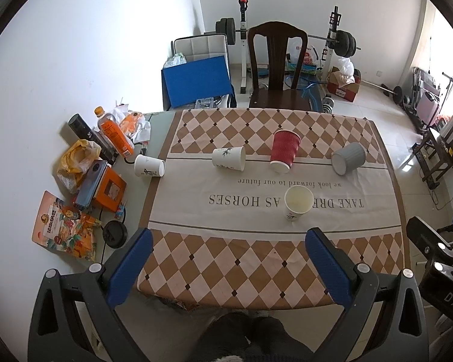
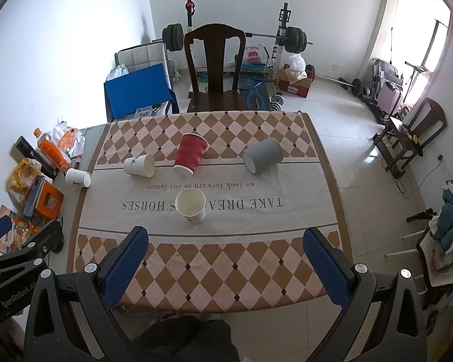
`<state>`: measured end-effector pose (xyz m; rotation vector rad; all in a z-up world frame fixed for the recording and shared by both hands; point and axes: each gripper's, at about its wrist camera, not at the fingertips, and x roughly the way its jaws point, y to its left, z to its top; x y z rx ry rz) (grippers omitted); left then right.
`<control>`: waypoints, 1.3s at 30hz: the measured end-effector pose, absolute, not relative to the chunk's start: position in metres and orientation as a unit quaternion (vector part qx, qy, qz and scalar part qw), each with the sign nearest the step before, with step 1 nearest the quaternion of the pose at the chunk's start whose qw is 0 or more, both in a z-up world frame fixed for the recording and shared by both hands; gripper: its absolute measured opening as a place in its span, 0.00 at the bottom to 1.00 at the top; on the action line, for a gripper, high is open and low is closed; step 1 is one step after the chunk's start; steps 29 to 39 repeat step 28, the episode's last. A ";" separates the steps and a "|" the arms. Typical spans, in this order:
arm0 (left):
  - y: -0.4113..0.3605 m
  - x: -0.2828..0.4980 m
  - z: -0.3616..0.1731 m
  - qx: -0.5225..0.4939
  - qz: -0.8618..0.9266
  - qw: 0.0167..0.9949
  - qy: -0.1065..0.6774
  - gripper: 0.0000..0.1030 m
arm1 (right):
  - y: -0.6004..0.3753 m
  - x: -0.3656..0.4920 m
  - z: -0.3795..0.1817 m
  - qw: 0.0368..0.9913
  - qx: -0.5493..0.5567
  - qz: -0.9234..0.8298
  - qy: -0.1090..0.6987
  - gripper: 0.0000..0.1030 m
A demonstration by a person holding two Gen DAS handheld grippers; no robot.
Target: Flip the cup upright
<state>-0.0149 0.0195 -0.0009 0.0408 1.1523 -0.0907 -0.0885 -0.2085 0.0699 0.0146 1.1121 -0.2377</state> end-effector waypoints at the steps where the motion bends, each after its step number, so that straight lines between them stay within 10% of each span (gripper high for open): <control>1: 0.020 -0.014 -0.001 0.019 -0.043 0.838 0.544 1.00 | -0.208 -0.088 0.071 0.843 0.007 -0.112 0.526 1.00; 39: 0.013 -0.017 0.001 0.018 -0.048 0.839 0.541 1.00 | -0.207 -0.088 0.072 0.844 0.006 -0.111 0.525 1.00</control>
